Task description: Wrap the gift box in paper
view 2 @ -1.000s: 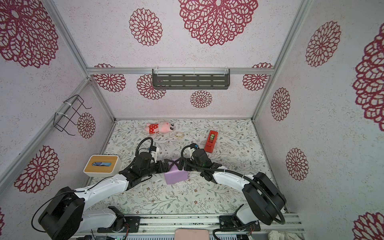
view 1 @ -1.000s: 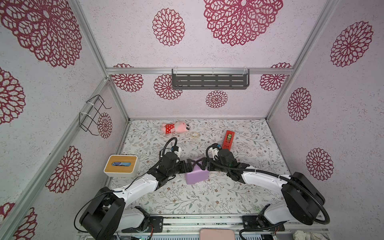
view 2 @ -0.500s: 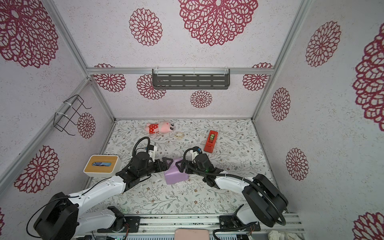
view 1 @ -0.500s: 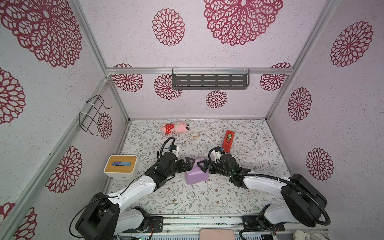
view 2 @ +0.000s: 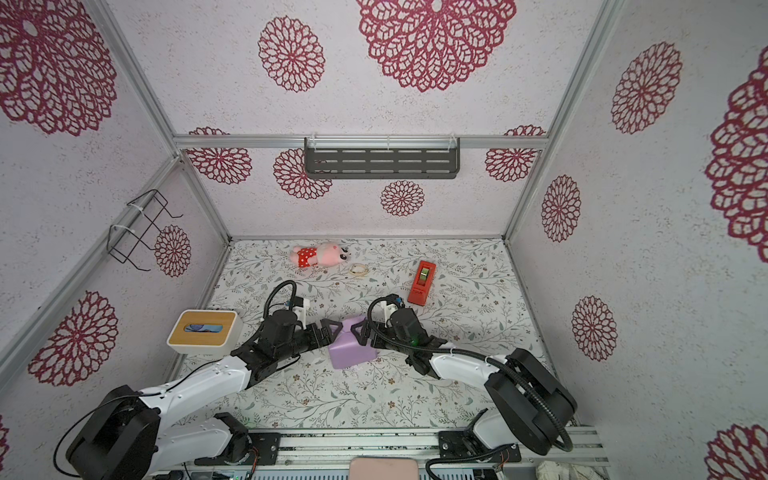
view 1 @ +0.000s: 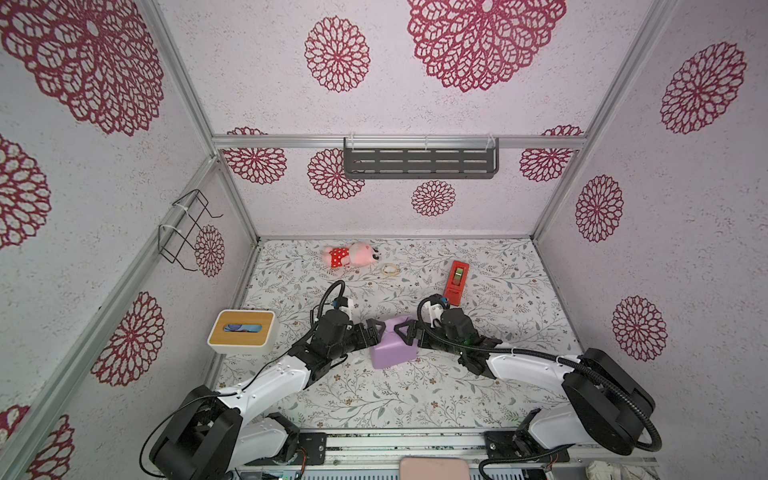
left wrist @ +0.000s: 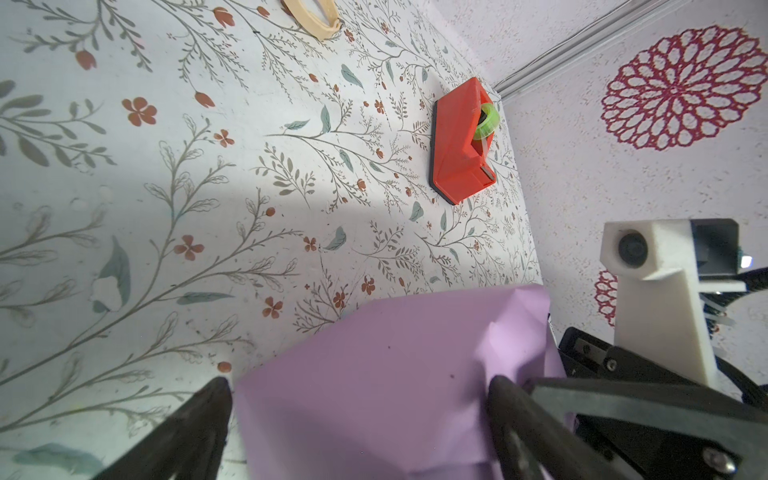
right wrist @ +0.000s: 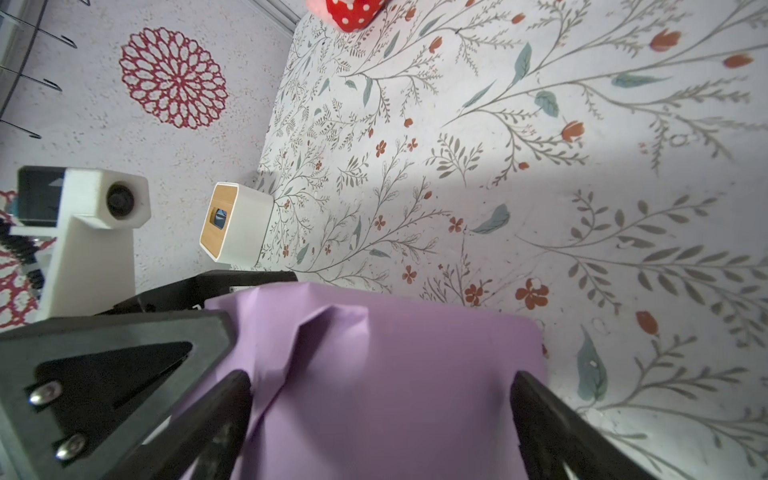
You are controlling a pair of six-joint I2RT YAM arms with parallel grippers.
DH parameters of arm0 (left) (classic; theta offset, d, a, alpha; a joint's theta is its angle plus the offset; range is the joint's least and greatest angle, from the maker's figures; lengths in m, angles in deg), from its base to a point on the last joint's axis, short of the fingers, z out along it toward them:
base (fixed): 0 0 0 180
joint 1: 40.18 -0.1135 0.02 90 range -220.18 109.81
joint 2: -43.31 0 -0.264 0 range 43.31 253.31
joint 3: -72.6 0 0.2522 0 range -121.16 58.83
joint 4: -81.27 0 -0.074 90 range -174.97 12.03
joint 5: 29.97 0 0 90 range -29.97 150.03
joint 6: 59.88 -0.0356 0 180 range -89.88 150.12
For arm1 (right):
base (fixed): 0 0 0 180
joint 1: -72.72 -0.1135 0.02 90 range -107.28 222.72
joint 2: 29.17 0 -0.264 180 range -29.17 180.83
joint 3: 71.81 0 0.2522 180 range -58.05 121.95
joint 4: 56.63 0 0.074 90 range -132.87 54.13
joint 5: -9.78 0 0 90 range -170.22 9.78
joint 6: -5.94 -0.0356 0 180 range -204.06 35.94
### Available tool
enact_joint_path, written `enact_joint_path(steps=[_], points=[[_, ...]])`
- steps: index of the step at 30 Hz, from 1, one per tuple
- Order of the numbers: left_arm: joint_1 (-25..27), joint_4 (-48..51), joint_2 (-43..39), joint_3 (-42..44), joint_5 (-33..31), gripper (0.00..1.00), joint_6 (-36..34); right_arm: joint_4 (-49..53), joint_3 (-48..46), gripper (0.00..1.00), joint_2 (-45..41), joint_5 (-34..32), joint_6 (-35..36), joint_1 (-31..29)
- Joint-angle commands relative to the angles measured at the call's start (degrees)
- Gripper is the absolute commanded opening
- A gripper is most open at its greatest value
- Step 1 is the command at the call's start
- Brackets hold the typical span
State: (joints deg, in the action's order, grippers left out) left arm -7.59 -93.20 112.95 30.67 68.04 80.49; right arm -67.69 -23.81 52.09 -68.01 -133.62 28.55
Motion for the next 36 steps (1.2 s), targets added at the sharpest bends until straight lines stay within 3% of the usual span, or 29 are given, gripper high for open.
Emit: enact_joint_path(steps=[1,14,20,27,36], points=[[-0.2,2.1,0.9,1.5,-0.1,0.97,-0.1,-0.9,0.2,0.99,-1.4,1.7,-4.2,-0.6],[-0.1,1.1,2.2,1.4,0.3,0.97,-0.3,0.2,-2.8,0.99,-1.5,3.5,-6.9,-1.0],[0.0,1.4,2.7,1.4,0.2,0.97,-0.7,1.8,-2.5,0.99,-2.2,4.9,-5.5,-1.3],[-0.1,2.1,3.0,0.9,-0.1,0.97,-1.5,1.3,-1.0,0.99,0.1,11.0,-4.5,-1.4],[-0.1,3.1,3.1,0.7,-0.2,0.96,-2.4,9.8,1.4,0.99,-4.4,9.6,-0.3,-0.8]])
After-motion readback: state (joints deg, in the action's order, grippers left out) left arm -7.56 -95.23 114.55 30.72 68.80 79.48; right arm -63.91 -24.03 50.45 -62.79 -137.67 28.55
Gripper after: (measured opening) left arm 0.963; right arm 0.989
